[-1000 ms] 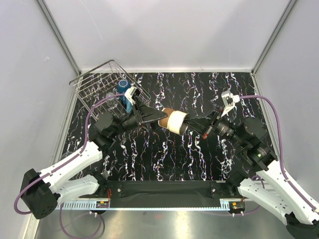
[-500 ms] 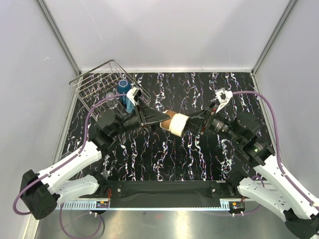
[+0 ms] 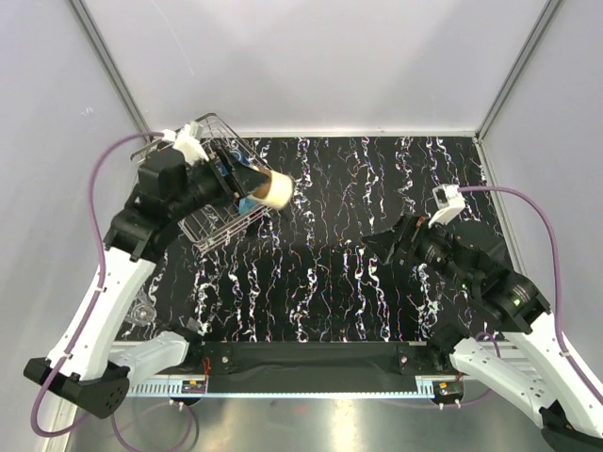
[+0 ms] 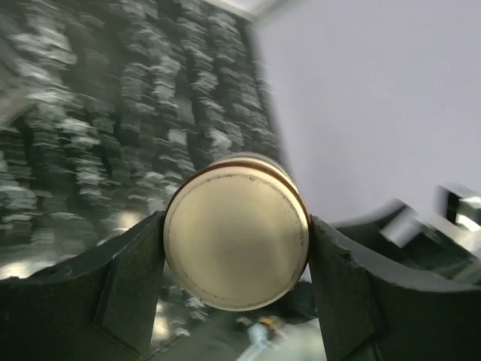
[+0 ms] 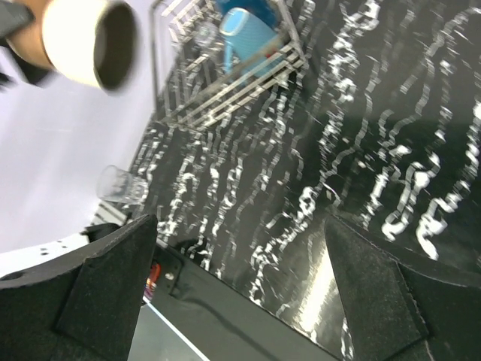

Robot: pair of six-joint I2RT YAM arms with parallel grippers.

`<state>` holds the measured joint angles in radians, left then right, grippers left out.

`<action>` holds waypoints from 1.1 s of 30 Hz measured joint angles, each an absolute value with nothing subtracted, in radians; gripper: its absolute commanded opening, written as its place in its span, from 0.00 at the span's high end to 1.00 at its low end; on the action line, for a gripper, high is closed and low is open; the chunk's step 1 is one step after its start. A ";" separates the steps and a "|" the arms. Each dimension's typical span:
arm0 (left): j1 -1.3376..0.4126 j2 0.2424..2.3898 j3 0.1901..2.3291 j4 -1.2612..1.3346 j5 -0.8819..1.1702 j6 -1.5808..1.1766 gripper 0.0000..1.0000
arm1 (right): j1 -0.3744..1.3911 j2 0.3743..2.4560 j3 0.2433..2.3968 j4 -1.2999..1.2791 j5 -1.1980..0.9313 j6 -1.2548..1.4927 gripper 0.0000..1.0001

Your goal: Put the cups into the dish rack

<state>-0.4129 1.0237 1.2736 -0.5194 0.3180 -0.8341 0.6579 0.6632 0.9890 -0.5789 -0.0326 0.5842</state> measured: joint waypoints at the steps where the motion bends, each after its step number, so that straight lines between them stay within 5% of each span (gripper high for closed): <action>1: -0.403 1.041 1.325 -0.593 0.253 -0.781 1.00 | 0.658 0.655 0.989 -0.601 -0.021 0.584 0.00; 12: -0.273 1.268 1.567 -0.891 -0.316 -0.533 1.00 | 0.658 0.593 0.989 -0.712 0.016 0.584 0.00; 25: -0.130 1.624 1.577 -0.865 -0.316 -0.542 1.00 | 0.658 0.539 1.041 -0.784 0.032 0.580 0.00; 33: -0.130 1.654 1.496 -0.808 -0.279 -0.559 1.00 | 0.658 0.533 1.055 -0.811 0.043 0.582 0.00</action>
<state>-0.1303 1.6543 1.4960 -0.8082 -0.2787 -0.5594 0.6579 0.5331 1.0546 -0.8108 0.0433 0.5819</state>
